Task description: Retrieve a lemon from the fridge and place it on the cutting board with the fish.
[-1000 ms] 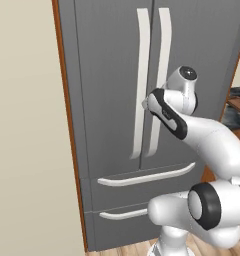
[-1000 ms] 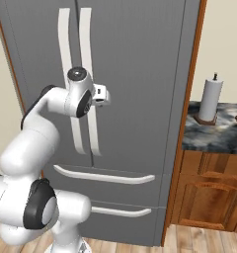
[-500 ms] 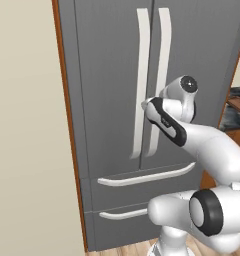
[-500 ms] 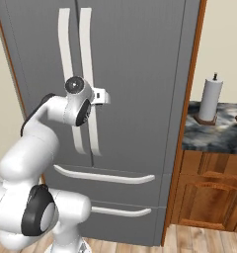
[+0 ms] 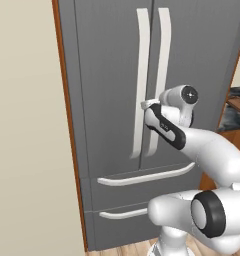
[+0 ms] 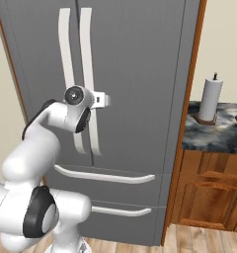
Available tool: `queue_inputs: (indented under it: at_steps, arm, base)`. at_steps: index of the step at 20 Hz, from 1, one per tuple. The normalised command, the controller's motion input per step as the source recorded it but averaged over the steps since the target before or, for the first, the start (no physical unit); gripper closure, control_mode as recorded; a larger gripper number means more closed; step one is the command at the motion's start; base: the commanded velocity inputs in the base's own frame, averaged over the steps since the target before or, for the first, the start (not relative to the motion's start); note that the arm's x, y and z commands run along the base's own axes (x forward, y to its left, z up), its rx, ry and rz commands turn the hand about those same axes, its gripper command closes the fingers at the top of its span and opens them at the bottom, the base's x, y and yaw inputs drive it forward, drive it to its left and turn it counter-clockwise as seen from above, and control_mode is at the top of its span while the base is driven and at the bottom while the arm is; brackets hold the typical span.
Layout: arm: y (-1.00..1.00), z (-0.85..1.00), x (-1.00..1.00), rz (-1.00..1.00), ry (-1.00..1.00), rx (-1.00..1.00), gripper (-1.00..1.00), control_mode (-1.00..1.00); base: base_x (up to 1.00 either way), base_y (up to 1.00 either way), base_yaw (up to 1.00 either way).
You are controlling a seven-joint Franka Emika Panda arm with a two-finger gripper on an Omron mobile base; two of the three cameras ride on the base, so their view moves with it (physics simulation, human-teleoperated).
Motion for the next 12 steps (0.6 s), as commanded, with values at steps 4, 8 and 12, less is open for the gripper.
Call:
queue_inputs:
  at_steps: [4,8,12]
  arm:
    - [-0.11,-0.01,0.42,0.06,0.00,0.01,1.00,-1.00]
    - [-0.04,0.00,0.16,0.03,0.00,0.00,1.00,-1.00]
    - [0.00,0.15,-0.01,0.00,0.07,0.00,1.00,-1.00]
  base:
    - [0.00,0.00,0.00]
    - [0.00,0.00,0.00]
    - [0.00,0.00,0.00]
